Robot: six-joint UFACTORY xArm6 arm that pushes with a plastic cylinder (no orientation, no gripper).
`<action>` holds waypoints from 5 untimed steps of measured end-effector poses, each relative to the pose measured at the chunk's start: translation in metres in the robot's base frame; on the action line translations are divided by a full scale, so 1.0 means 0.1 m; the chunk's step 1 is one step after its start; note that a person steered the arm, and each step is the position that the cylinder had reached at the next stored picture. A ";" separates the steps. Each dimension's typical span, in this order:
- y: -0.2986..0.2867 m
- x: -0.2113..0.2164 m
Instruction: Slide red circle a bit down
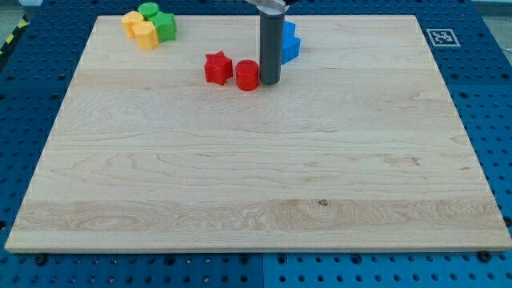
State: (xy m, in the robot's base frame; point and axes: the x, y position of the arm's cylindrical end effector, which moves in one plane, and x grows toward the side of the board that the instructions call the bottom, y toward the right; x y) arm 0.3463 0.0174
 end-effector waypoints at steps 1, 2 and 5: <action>-0.01 -0.13; -0.18 -0.11; -0.68 0.33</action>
State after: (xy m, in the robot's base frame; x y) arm 0.3793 -0.0509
